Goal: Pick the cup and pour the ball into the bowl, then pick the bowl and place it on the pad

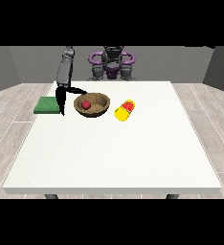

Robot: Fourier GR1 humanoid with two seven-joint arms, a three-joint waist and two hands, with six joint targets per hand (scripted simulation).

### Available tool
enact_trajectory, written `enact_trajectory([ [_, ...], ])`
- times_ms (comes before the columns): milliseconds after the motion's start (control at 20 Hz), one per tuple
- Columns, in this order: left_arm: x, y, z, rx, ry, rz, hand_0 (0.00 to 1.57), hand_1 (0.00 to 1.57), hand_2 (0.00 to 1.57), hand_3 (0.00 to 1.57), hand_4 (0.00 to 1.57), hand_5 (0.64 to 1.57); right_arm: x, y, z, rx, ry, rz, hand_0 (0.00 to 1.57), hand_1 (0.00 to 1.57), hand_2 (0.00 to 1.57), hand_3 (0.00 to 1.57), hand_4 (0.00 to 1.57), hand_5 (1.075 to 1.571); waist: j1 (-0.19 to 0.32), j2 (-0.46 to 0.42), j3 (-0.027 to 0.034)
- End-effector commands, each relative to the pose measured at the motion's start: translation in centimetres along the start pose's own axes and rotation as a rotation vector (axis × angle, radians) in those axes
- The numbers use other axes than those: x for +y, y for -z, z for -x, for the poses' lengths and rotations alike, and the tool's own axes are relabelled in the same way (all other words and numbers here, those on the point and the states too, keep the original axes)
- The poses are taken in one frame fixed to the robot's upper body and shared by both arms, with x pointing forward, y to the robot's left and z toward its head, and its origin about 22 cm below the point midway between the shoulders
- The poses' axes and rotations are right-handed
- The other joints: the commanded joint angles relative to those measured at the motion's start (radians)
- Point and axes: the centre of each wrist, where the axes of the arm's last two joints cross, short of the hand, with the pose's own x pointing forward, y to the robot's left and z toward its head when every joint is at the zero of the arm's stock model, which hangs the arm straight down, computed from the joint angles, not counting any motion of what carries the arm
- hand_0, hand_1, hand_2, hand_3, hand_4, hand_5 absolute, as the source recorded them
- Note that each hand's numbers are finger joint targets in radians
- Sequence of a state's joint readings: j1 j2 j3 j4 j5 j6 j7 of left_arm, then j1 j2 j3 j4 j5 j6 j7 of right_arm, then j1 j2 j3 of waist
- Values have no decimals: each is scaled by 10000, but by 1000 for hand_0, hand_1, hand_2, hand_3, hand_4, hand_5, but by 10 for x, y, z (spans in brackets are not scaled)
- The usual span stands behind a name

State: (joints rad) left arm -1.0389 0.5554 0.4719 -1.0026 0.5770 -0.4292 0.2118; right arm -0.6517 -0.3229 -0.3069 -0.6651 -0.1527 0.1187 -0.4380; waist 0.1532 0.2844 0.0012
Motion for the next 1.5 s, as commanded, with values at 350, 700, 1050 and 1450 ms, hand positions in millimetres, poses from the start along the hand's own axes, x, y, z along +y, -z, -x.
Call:
enact_trajectory([
  [350,-4,-6,-32,-713,75,382,0,0,0,0,0,1568,6,-21,36,-158,296,315,0,0,0,0,0,1567,298,638,1],
  [700,-22,4,-46,-1132,-185,609,0,0,0,0,0,1571,-29,-25,35,2252,-324,1173,1571,1571,1571,547,983,1552,578,1177,-1],
  [1050,-12,4,-40,-125,-419,37,0,0,0,0,0,1571,-34,-10,16,2783,-1405,1421,1571,1571,1571,1562,1045,1569,290,160,-18],
  [1450,46,-30,-30,162,-243,-1279,0,0,0,0,0,1571,-24,38,-43,3316,-2104,890,1571,1571,1571,1404,1106,1563,-948,-670,-18],
])
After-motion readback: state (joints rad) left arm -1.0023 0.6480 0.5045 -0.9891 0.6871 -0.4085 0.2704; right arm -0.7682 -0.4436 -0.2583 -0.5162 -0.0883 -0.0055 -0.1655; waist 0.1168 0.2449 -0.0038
